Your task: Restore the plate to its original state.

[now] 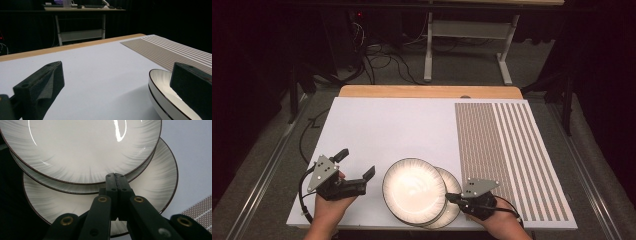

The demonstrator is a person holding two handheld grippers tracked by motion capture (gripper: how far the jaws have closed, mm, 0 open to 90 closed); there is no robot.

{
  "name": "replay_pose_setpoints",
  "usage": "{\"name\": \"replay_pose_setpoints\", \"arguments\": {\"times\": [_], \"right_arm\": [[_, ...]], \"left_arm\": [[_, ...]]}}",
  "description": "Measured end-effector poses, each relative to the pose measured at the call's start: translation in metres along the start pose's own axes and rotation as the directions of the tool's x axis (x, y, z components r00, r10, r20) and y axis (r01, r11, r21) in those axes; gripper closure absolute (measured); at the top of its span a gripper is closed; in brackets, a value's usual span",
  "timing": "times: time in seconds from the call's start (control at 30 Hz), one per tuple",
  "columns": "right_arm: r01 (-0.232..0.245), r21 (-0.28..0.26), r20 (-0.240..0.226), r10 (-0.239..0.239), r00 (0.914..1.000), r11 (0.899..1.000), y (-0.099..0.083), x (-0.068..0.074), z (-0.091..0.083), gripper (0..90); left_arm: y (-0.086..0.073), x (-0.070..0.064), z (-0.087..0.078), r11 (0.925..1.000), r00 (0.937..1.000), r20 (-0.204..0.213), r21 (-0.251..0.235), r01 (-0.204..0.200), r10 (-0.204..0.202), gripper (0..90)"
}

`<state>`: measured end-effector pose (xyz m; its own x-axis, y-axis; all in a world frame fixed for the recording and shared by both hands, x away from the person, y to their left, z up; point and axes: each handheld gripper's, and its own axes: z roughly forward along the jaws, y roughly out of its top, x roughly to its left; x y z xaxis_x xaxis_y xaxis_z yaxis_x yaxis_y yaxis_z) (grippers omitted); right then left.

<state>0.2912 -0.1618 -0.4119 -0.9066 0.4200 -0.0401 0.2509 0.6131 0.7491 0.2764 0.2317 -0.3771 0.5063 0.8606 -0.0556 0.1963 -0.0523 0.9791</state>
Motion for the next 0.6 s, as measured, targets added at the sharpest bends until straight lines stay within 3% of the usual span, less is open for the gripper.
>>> {"name": "replay_pose_setpoints", "arguments": {"times": [0.6], "right_arm": [[0.009, 0.000, -0.001, -0.009, 1.0000, 1.000, -0.0003, -0.0007, -0.0003, 90.0]], "left_arm": [[0.0003, -0.0026, 0.0020, 0.9995, 0.9998, 0.005, 0.025, -0.020, 0.020, 0.1]]}}
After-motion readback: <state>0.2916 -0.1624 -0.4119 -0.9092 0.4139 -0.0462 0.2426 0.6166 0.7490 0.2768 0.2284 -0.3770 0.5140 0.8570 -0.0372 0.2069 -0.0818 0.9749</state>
